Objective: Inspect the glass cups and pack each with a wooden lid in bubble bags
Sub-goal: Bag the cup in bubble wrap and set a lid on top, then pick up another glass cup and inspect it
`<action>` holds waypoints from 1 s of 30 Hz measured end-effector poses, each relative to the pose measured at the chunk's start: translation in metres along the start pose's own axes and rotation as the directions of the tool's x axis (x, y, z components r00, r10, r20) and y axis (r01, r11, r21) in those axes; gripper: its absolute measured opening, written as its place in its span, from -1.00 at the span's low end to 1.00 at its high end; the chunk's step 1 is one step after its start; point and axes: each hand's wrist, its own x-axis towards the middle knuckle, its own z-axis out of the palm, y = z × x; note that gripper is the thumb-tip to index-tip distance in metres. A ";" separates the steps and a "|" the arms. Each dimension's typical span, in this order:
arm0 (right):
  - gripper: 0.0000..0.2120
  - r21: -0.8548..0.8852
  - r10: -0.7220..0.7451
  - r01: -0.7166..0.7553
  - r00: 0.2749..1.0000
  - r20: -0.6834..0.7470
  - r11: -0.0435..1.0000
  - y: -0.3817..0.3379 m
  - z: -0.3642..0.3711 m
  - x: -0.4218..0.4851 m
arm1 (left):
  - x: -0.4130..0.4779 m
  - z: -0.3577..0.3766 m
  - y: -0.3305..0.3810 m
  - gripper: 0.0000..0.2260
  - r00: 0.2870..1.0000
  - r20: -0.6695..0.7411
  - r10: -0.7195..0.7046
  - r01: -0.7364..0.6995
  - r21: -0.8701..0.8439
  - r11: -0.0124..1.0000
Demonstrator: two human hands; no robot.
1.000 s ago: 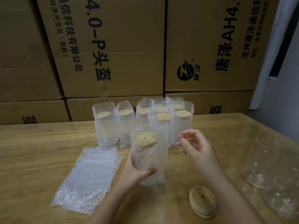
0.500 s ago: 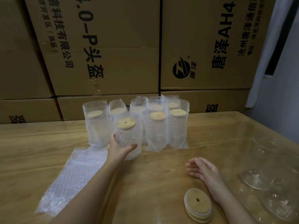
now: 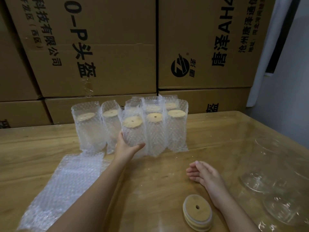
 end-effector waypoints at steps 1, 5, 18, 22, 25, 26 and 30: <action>-0.77 -0.004 0.000 0.000 1.000 0.004 1.000 0.000 0.000 0.000 | -0.001 -0.001 -0.001 -0.08 1.000 0.002 -0.004 0.004 0.004 1.000; -0.78 -0.019 -0.006 0.006 1.000 0.010 1.000 0.000 0.001 -0.001 | -0.003 -0.003 0.000 -0.09 0.999 0.047 -0.011 0.010 0.026 1.000; -0.79 -0.077 0.011 -0.012 1.000 -0.009 0.997 0.000 0.002 -0.003 | -0.023 -0.033 0.020 -0.05 0.990 0.092 -0.102 0.094 0.085 0.992; -0.84 -0.263 -0.041 0.027 0.998 -0.047 0.964 -0.025 0.010 -0.011 | -0.068 -0.048 0.015 -0.50 0.994 -0.074 -0.084 0.086 0.019 0.996; -0.94 -0.613 -0.291 0.182 0.953 -0.082 0.769 -0.069 0.007 -0.021 | -0.105 -0.052 0.002 -0.89 0.982 -0.098 -0.161 0.150 -0.107 0.983; -0.92 -0.733 -0.394 0.211 0.915 -0.084 0.647 -0.085 0.004 -0.026 | -0.116 -0.052 -0.001 -0.88 0.976 -0.082 -0.200 0.186 -0.156 0.970; -0.56 -0.959 -0.535 -0.079 0.816 -0.220 0.273 -0.129 -0.021 -0.039 | -0.144 -0.052 -0.003 -0.87 0.973 -0.037 -0.228 0.214 -0.232 0.949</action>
